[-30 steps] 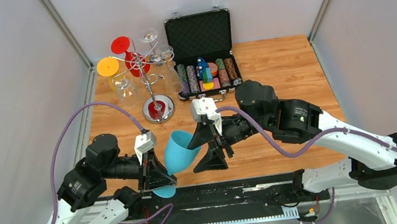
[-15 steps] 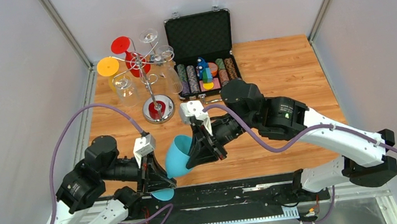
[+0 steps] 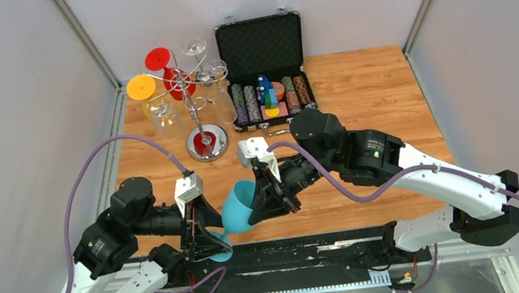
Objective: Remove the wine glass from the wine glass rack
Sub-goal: Place the wine glass at the center of the board.
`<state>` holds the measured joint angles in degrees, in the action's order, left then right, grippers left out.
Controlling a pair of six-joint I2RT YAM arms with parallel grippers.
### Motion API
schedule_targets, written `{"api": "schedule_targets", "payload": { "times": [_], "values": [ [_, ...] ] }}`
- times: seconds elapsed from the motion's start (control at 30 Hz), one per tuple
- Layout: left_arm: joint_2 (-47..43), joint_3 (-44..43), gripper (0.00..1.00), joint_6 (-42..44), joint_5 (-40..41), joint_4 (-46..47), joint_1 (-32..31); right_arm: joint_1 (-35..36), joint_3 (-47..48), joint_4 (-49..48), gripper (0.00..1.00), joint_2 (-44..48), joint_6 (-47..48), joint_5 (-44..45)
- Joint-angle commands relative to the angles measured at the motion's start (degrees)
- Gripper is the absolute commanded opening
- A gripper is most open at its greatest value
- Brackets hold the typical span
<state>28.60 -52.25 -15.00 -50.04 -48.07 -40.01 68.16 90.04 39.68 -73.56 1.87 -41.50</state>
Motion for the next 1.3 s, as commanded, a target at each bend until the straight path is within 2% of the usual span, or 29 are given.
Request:
{"api": "schedule_targets", "payload": {
  "times": [0.0, 0.1, 0.33, 0.47, 0.53, 0.67, 0.77, 0.9, 1.03, 1.27],
  "values": [
    [-0.52, -1.71, 0.88, 1.02, 5.62, -0.05, 0.11, -1.27, -3.44, -0.38, 0.0, 3.83, 1.3, 1.69],
    [-1.27, -2.45, 0.99, 0.99, 11.0, -0.06, 0.11, -2.33, -5.55, 1.57, 0.0, 5.19, 1.3, 5.32],
    [-3.8, -2.75, 1.0, -0.47, 18.57, 2.6, 0.11, -6.69, -9.32, 5.86, 0.0, 7.89, 0.14, 16.78],
    [-4.43, -1.93, 1.0, -2.09, 23.04, 4.9, 0.11, -12.56, -10.58, 7.58, 0.0, 8.47, -0.86, 22.97],
    [-4.6, -1.49, 1.0, -2.7, 24.77, 5.81, 0.1, -17.78, -10.59, 8.04, 0.0, 8.06, -1.49, 26.13],
    [-5.29, -0.67, 1.0, -2.46, 27.35, 6.74, 0.1, -26.02, -10.8, 7.78, 0.0, 5.87, -4.66, 37.18],
    [-6.72, 0.38, 1.0, -2.48, 28.43, 7.92, 0.11, -33.25, -10.09, 6.5, 0.0, 3.28, -7.16, 38.45],
    [-8.45, 1.43, 1.0, -2.58, 29.55, 8.22, 0.11, -38.43, -9.05, 4.72, 0.0, 0.17, -7.84, 44.93],
    [-9.8, 2.09, 1.0, -2.81, 29.55, 8.54, 0.11, -44.05, -6.28, 3.28, 0.0, -4.1, -8.48, 46.97],
    [-9.05, 2.41, 1.0, -3.16, 32.54, 8.01, 0.11, -52.96, 0.21, 2.2, 0.0, -12.2, -8.66, 46.33]
  ]
}}
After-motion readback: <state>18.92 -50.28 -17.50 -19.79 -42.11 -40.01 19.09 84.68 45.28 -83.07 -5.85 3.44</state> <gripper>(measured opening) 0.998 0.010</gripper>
